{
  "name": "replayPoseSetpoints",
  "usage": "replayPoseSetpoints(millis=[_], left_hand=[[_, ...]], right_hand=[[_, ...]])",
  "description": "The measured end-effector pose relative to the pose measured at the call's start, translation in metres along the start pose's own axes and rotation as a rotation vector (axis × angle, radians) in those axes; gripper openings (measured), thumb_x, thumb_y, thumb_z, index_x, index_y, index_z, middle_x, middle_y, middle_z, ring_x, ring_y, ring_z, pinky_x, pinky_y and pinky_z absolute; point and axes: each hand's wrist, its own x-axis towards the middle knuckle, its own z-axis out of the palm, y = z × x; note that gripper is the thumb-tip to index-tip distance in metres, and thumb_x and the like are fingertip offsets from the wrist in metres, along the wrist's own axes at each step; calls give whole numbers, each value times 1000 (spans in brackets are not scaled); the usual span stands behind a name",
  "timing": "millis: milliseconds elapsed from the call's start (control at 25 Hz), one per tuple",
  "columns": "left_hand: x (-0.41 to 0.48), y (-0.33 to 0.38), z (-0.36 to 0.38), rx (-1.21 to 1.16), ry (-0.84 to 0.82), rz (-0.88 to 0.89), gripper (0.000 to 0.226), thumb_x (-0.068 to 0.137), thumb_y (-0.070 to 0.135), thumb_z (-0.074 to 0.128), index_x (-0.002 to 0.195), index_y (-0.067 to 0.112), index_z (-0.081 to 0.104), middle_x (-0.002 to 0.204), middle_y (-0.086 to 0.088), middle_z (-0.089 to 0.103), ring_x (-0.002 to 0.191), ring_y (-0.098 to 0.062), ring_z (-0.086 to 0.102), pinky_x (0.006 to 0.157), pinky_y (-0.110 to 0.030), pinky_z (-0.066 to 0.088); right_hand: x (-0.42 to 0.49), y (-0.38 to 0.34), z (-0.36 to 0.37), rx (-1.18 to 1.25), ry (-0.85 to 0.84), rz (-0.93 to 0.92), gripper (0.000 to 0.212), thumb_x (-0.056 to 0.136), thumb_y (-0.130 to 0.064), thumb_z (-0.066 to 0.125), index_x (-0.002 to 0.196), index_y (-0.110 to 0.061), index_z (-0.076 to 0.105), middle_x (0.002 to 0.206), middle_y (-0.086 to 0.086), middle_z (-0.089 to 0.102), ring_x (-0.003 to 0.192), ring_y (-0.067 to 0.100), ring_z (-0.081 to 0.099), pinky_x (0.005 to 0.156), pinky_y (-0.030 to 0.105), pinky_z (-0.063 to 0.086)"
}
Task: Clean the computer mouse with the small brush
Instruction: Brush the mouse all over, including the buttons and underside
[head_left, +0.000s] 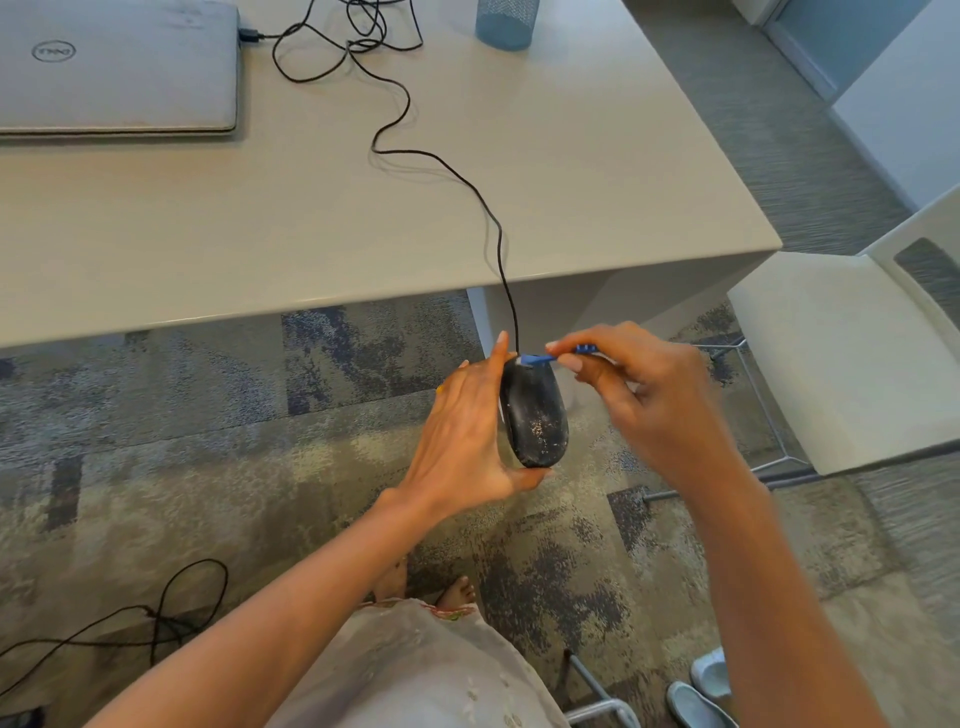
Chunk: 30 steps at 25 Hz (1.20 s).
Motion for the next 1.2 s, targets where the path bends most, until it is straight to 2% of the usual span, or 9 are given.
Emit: replayPoseSetpoints(millis=[200,440,560,680,760,840,1000,1080,1200], left_hand=[[2,1,0,5,9,-8,140,59,61,85,158,13,-2,147,-4,42,132,-23,41,110,-46,35],[4,-3,1,43,-18,0,138,63,63,82,158,9,-2,147,-8,43,131,-25,41,111,-48,35],[3,-1,3,33,-30,3,138,62,64,82,158,9,-1,149,-7,41,131,-24,40,110,-42,34],[6,-1,4,20,-27,6,139,61,64,82,158,11,-2,150,-5,39,133,-22,39,110,-37,30],[7,-1,3,22,-17,7,140,60,63,83,158,13,-3,149,-3,41,132,-21,40,110,-35,29],[7,-2,1,28,-12,5,140,60,62,84,158,16,-6,147,-3,42,131,-21,40,110,-35,29],[6,-6,-2,51,-15,6,139,62,62,82,158,13,-6,146,-6,43,129,-24,41,111,-45,33],[5,-6,-2,54,-20,11,137,64,62,81,158,9,-3,147,-8,43,128,-25,42,110,-46,34],[3,-4,-2,31,-17,14,137,63,61,83,158,9,-2,148,-8,42,131,-24,41,111,-45,33]], right_hand=[[-2,6,18,-48,-41,-52,16,92,-4,67,106,-9,74,94,7,75,87,20,70,77,33,56],[-30,8,7,-10,-131,29,17,93,-21,63,105,-17,74,84,1,72,73,10,65,64,21,49],[-28,8,1,39,-49,60,16,93,-20,64,105,-17,74,83,-3,73,70,0,61,63,9,43],[-14,10,6,-14,41,22,14,94,-13,66,106,-13,74,90,0,75,76,1,64,68,12,49],[-8,10,16,-54,49,-16,15,93,-7,67,107,-9,74,95,3,76,84,10,68,76,18,53],[-9,9,24,-68,5,-39,17,93,-6,66,109,-8,74,97,5,76,88,17,71,79,26,56],[-24,7,20,-52,-127,-10,17,95,-11,65,111,-14,72,97,3,76,87,16,71,74,36,58],[-32,5,12,-20,-168,6,16,94,-11,67,108,-16,72,92,-1,75,82,6,68,70,26,55],[-28,-1,2,-5,-110,2,15,93,-11,68,105,-15,73,81,-12,70,70,-13,57,63,3,39]])
